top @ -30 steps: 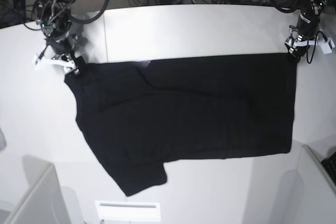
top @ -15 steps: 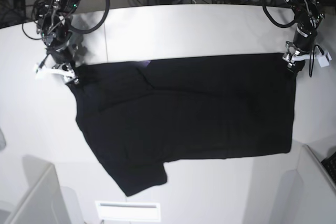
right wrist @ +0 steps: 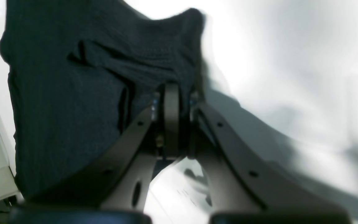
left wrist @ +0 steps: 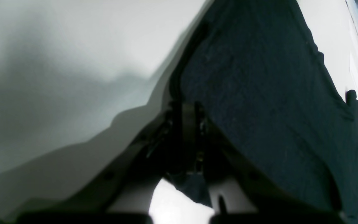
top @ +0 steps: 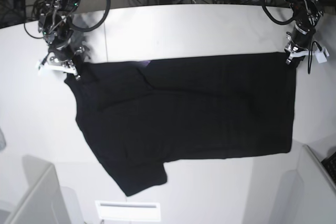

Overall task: Fold the T-shirt properly
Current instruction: 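Drag the held shoulder edge further back with both grippers, then release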

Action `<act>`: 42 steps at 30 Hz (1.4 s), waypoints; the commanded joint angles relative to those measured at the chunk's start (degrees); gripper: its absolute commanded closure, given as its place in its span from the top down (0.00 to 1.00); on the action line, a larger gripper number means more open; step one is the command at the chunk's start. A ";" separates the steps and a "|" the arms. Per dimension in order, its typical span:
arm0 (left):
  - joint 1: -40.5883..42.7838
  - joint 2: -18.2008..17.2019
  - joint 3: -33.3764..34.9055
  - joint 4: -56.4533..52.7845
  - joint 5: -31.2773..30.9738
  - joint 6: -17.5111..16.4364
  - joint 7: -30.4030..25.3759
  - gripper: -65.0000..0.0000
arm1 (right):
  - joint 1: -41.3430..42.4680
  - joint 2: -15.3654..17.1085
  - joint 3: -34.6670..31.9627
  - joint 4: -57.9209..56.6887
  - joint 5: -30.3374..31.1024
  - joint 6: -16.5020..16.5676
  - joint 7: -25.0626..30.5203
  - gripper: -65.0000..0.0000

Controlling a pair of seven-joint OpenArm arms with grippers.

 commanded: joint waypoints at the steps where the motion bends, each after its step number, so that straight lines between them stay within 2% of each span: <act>1: 0.63 -0.79 -0.06 0.58 0.68 0.70 1.34 0.00 | -0.14 0.12 0.22 0.58 -0.28 -0.71 -0.91 0.00; 11: 4.50 -2.46 -0.06 2.08 0.68 0.70 1.34 0.00 | -4.10 -0.14 0.22 4.28 -0.11 -0.79 -1.00 0.00; 23: 12.59 -2.81 -0.06 9.81 0.68 0.70 1.34 0.00 | -14.38 -0.50 0.31 12.01 0.07 -0.97 -1.17 0.00; 29: 15.93 -2.81 -0.06 11.92 0.68 0.70 1.34 0.00 | -19.22 -3.31 1.98 15.18 0.07 -0.97 -1.26 0.00; 42: 19.01 -2.81 -0.41 12.63 0.68 0.70 1.34 0.00 | -23.97 -3.92 2.15 18.34 0.07 -0.97 -1.35 0.00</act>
